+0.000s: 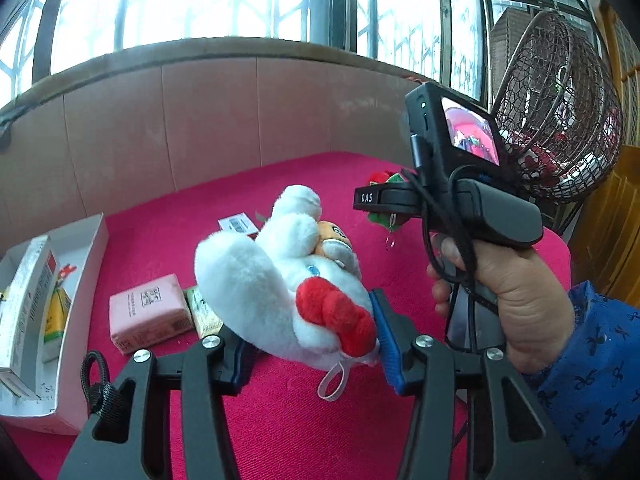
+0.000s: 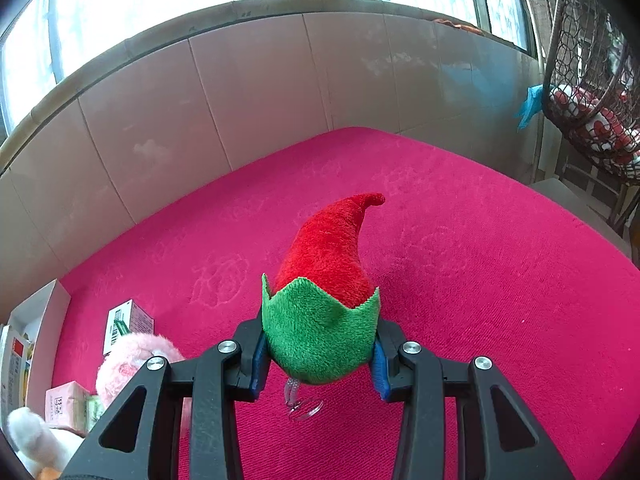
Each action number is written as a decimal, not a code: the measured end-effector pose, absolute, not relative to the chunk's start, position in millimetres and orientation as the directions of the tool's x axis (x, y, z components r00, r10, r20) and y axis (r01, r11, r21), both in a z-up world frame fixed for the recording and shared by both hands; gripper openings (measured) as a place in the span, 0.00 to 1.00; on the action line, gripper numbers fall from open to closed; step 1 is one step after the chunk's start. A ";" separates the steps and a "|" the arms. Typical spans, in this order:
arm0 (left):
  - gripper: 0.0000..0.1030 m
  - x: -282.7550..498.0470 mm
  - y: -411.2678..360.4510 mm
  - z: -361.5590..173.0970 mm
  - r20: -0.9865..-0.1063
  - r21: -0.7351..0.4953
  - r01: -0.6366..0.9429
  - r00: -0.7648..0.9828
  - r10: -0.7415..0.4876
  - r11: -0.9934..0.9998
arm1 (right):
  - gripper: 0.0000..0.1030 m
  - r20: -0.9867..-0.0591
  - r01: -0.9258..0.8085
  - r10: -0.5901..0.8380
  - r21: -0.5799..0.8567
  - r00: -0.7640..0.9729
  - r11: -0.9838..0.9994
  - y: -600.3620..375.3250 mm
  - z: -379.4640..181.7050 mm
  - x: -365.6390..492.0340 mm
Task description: Organize objects
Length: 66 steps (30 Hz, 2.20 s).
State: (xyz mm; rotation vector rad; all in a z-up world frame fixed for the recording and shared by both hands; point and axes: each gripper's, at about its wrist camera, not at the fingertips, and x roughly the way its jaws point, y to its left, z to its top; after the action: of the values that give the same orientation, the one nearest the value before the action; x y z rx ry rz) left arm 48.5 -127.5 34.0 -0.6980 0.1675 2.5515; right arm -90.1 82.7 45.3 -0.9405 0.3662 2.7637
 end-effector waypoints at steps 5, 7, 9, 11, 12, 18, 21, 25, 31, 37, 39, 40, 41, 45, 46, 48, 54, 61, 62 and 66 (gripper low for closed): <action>0.49 57.9 -131.8 40.0 -0.461 0.000 -0.480 -0.779 0.426 -0.878 | 0.42 -0.572 -0.268 0.131 0.163 -0.810 -0.949 80.3 51.5 -80.2; 0.49 58.4 -133.8 41.2 -0.453 0.001 -0.474 -0.785 0.422 -0.881 | 0.42 -0.564 -0.268 0.139 0.152 -0.814 -0.951 77.7 53.3 -79.5; 0.49 60.0 -135.5 42.3 -0.447 0.005 -0.468 -0.792 0.416 -0.884 | 0.42 -0.555 -0.267 0.147 0.141 -0.819 -0.953 75.2 54.5 -78.9; 0.49 63.1 -138.1 44.5 -0.436 0.012 -0.462 -0.800 0.411 -0.887 | 0.42 -0.550 -0.268 0.152 0.136 -0.821 -0.954 73.7 55.4 -78.6; 0.49 64.9 -139.1 45.5 -0.432 0.014 -0.459 -0.804 0.409 -0.888 | 0.42 -0.548 -0.268 0.154 0.134 -0.823 -0.954 73.0 55.7 -77.8; 0.49 77.0 -142.6 53.8 -0.396 0.040 -0.453 -0.826 0.402 -0.891 | 0.42 -0.545 -0.279 0.161 0.140 -0.822 -0.950 75.3 54.4 -76.9; 0.49 80.1 -145.7 57.9 -0.382 0.039 -0.450 -0.831 0.403 -0.892 | 0.42 -0.542 -0.285 0.166 0.141 -0.823 -0.948 75.6 54.6 -75.0; 0.49 82.9 -155.2 63.8 -0.371 0.015 -0.445 -0.834 0.408 -0.895 | 0.42 -0.542 -0.287 0.171 0.137 -0.823 -0.948 75.8 54.6 -74.7; 0.49 86.0 -164.7 65.4 -0.397 0.013 -0.457 -0.819 0.414 -0.890 | 0.42 -0.541 -0.288 0.174 0.133 -0.823 -0.948 73.0 53.4 -73.7; 0.49 68.9 -173.5 57.0 -0.632 -0.061 -0.522 -0.640 0.437 -0.851 | 0.42 -0.550 -0.293 0.169 0.145 -0.818 -0.945 78.9 53.1 -75.2; 0.49 65.6 -179.4 59.8 -0.702 -0.058 -0.530 -0.580 0.412 -0.846 | 0.42 -0.549 -0.293 0.169 0.145 -0.818 -0.945 79.2 53.2 -75.5; 0.49 66.9 -181.8 62.5 -0.722 -0.024 -0.532 -0.576 0.383 -0.846 | 0.42 -0.549 -0.293 0.170 0.144 -0.819 -0.945 79.4 53.5 -75.3; 0.49 68.7 -182.3 64.3 -0.731 0.017 -0.531 -0.585 0.351 -0.847 | 0.42 -0.547 -0.293 0.171 0.143 -0.820 -0.945 79.3 53.6 -74.9; 0.49 81.2 -187.8 71.2 -0.705 0.177 -0.480 -0.671 0.230 -0.859 | 0.42 -0.541 -0.289 0.169 0.144 -0.824 -0.947 80.3 53.9 -74.0; 0.49 83.9 -189.6 73.0 -0.694 0.181 -0.471 -0.683 0.227 -0.864 | 0.42 -0.541 -0.288 0.168 0.145 -0.824 -0.947 80.6 53.8 -74.0; 0.49 90.5 -192.3 77.7 -0.661 0.190 -0.446 -0.717 0.222 -0.875 | 0.42 -0.539 -0.287 0.166 0.150 -0.826 -0.946 81.6 53.8 -73.5; 0.49 93.6 -202.9 96.5 -0.573 0.179 -0.389 -0.788 0.226 -0.904 | 0.42 -0.511 -0.287 0.170 0.158 -0.843 -0.945 83.9 57.8 -66.7; 0.49 89.8 -238.2 117.3 -0.507 0.145 -0.300 -0.841 0.190 -0.943 | 0.42 -0.494 -0.248 0.150 0.140 -0.856 -0.959 70.3 68.8 -50.4; 0.49 89.5 -242.7 118.7 -0.502 0.140 -0.290 -0.845 0.184 -0.947 | 0.42 -0.489 -0.240 0.144 0.139 -0.860 -0.961 67.0 72.4 -48.2; 0.49 85.6 -264.1 122.7 -0.480 0.121 -0.248 -0.862 0.162 -0.961 | 0.42 -0.454 -0.197 0.113 0.143 -0.884 -0.970 51.1 94.1 -36.0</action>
State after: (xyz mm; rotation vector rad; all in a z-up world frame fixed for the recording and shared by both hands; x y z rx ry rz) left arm 85.6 -264.1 122.7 -0.7070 0.2643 2.8287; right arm -36.0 51.1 94.1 -0.6801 0.2773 2.8893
